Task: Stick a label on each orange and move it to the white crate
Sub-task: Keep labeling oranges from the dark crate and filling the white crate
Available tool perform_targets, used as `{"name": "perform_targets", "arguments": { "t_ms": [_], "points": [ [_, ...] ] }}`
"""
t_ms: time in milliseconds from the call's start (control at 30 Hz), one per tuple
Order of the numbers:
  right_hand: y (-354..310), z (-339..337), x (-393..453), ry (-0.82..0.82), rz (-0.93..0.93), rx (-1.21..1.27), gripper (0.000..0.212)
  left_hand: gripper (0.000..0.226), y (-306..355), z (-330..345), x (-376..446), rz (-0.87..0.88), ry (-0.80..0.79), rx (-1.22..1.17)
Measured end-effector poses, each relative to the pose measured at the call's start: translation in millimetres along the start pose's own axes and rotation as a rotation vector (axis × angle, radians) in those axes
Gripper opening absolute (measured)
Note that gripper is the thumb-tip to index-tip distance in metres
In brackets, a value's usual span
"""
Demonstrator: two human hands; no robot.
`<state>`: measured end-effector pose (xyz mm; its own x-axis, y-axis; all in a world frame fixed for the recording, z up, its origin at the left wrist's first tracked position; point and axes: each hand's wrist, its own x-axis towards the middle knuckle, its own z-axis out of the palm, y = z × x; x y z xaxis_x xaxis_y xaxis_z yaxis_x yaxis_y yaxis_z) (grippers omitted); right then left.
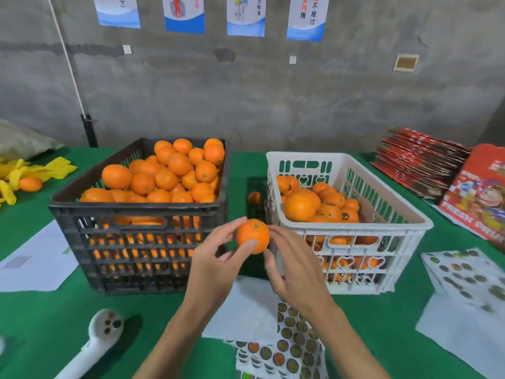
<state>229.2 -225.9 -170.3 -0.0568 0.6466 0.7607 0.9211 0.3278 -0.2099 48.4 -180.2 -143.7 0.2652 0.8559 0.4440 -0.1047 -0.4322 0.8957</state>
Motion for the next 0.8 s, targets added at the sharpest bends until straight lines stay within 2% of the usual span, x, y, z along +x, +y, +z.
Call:
{"name": "perform_targets", "arguments": {
  "t_ms": [133, 233, 300, 367, 467, 533, 600, 667, 800],
  "points": [
    [6.2, 16.4, -57.8, -0.198, 0.173, -0.001, 0.039, 0.046, -56.3, 12.2, -27.8, -0.212, -0.103, 0.075],
    [15.8, 23.3, -88.3, -0.372, 0.198, -0.037, 0.039, 0.049, -94.3, 21.7, -45.6, -0.350, -0.099, 0.117],
    [22.1, 23.8, -104.3, -0.467, 0.264, -0.001, 0.048, 0.053, -112.5, 26.9, -55.7, -0.429, -0.057, 0.049],
    [28.8, 23.5, -118.7, -0.543, 0.350, 0.051, 0.066, 0.052, -123.5, 30.1, -63.9, -0.437, -0.014, -0.024],
    [34.6, 23.5, -129.3, -0.597, 0.423, 0.128, 0.083, 0.041, -129.1, 29.7, -66.6, -0.427, 0.051, -0.049],
    [34.5, 24.2, -129.4, -0.595, 0.439, 0.152, 0.079, 0.035, -133.9, 28.8, -66.3, -0.435, 0.064, -0.064],
    [35.0, 24.3, -131.5, -0.535, 0.488, 0.203, 0.069, 0.031, -138.1, 27.5, -67.1, -0.451, 0.069, -0.084],
    [36.9, 20.8, -133.4, -0.492, 0.526, 0.210, 0.066, 0.029, -143.4, 24.5, -68.8, -0.462, 0.078, -0.078],
    [33.4, 17.0, -128.4, -0.564, 0.433, 0.069, 0.084, 0.038, -148.4, 19.5, -71.1, -0.481, 0.087, -0.048]
  ]
}}
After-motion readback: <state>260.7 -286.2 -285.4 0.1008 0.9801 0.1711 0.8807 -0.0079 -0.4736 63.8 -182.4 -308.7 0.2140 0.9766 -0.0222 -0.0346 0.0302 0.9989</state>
